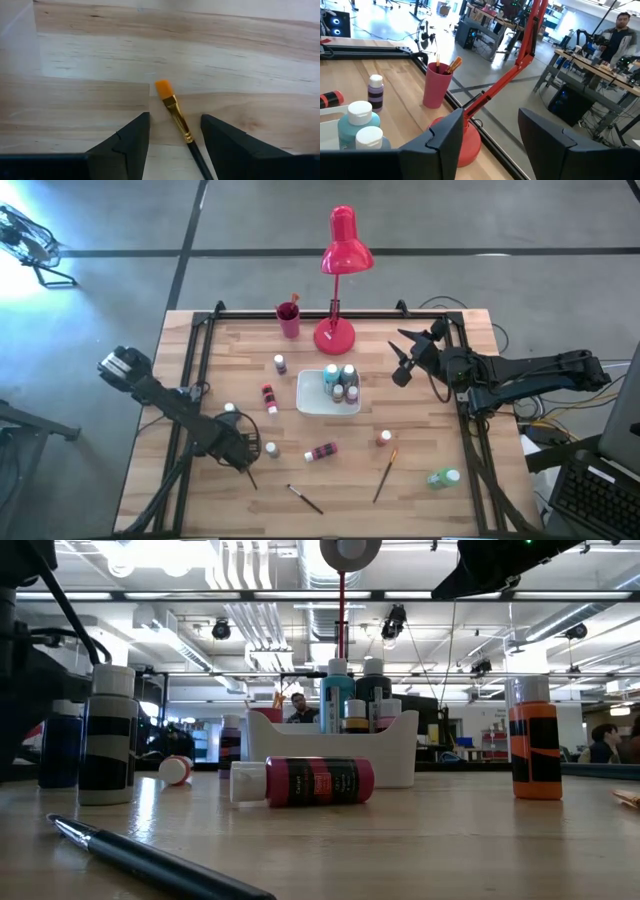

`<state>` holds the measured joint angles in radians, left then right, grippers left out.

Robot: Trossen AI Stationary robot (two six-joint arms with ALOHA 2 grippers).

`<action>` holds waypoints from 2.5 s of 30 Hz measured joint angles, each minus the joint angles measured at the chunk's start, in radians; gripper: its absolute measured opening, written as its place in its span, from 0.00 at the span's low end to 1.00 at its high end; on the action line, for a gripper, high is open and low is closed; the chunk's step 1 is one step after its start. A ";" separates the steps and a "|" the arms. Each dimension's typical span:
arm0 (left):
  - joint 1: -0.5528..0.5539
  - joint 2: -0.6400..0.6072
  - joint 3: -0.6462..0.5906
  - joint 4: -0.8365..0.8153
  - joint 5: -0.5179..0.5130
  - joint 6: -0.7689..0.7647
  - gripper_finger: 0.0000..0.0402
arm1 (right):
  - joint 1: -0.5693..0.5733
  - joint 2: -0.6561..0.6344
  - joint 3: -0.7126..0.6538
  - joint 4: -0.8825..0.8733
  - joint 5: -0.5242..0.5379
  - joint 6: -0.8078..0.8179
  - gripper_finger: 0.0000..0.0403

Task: Pick & Place Paint Supplies
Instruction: Put the gold paint brush into the red cup

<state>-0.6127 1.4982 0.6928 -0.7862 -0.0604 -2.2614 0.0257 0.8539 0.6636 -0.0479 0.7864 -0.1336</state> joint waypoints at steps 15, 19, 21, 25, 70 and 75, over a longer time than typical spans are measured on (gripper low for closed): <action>0.003 0.002 -0.032 0.005 0.019 -0.010 0.15 | 0.000 0.000 -0.003 0.000 0.000 -0.008 0.35; -0.002 0.002 -0.032 0.008 0.019 -0.001 0.10 | 0.000 0.000 -0.003 0.000 0.000 -0.009 0.32; -0.002 0.002 -0.032 0.011 0.021 0.013 0.08 | 0.000 0.000 -0.003 0.000 0.000 -0.009 0.31; -0.003 0.002 -0.032 0.020 0.038 0.039 0.03 | 0.000 0.000 -0.003 0.000 0.000 -0.009 0.30; 0.125 -0.358 0.258 -0.345 -0.787 0.600 0.00 | 0.000 0.000 -0.005 0.002 0.000 0.030 0.34; 0.238 -0.383 0.295 -0.267 -1.034 0.929 0.00 | 0.000 0.000 -0.015 0.001 0.000 0.068 0.36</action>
<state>-0.3745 1.1152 0.9879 -1.0532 -1.0944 -1.3326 0.0254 0.8536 0.6487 -0.0466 0.7862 -0.0658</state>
